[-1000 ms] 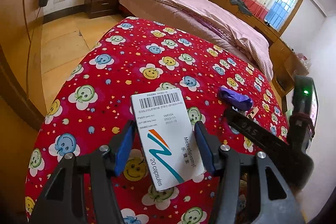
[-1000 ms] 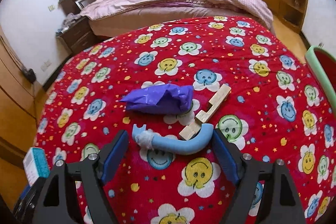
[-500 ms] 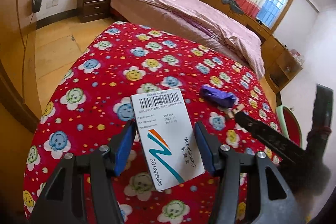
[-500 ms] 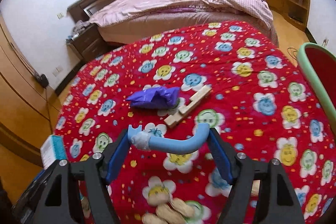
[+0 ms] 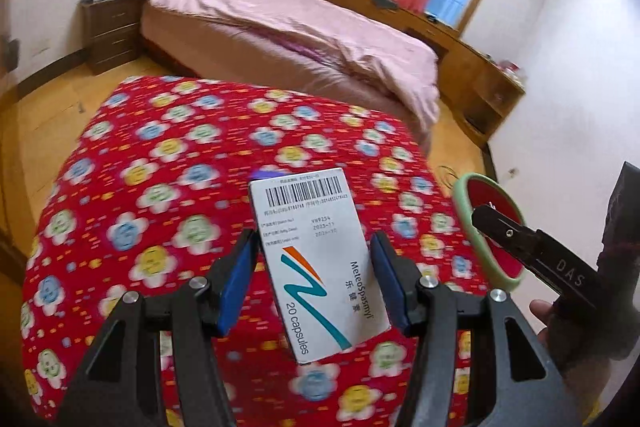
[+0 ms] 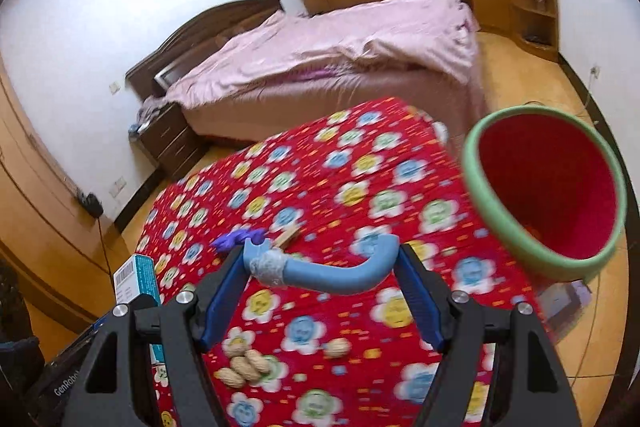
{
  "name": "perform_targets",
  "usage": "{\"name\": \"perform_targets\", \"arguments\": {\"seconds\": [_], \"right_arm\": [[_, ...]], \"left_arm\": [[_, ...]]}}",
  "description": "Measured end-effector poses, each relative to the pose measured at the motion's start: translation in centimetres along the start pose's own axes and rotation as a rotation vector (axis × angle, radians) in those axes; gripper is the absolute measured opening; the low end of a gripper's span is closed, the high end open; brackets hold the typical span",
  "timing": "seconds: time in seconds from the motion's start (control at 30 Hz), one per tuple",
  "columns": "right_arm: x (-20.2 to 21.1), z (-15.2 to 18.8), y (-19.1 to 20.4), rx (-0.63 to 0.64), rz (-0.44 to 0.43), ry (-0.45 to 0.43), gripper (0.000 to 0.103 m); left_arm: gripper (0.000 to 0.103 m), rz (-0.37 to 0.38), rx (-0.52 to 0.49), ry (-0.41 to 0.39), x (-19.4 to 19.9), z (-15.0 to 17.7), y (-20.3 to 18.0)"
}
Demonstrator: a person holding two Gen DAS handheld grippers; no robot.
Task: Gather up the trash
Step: 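Carry the card and blue piece over the bucket and open the left gripper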
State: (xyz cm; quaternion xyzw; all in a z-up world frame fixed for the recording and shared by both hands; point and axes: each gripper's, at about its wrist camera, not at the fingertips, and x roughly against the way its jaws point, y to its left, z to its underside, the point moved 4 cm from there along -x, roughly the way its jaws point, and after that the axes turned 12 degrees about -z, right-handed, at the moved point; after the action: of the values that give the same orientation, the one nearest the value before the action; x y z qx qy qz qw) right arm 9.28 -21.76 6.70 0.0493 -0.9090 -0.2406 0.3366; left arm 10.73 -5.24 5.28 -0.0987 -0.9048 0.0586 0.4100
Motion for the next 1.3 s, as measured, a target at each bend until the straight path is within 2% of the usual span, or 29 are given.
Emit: {"name": "perform_targets", "arguments": {"seconds": [0.37,0.57,0.97,1.17,1.3], "right_arm": [[6.0,-3.1,-9.5,-0.093,0.108,-0.096,0.076],[8.1,-4.2,-14.7,-0.143,0.158,-0.121,0.076],[8.7,-5.0,-22.8,-0.252,0.185,-0.111,0.076],[8.5,-5.6,-25.4,-0.282,0.185,-0.107,0.076],[7.8,-5.7,-26.5,-0.299,0.180,-0.094,0.076]], "left_arm": [[0.058,0.130,-0.146,0.030,-1.5,-1.3,-10.9],[0.058,0.185,-0.210,0.054,-3.4,-1.6,-16.9],[0.058,0.250,-0.337,0.116,-8.8,-0.4,-27.1],[0.058,0.267,-0.365,0.155,-11.2,0.0,-30.1],[0.061,0.253,-0.387,0.139,-11.9,0.2,-31.1]]}}
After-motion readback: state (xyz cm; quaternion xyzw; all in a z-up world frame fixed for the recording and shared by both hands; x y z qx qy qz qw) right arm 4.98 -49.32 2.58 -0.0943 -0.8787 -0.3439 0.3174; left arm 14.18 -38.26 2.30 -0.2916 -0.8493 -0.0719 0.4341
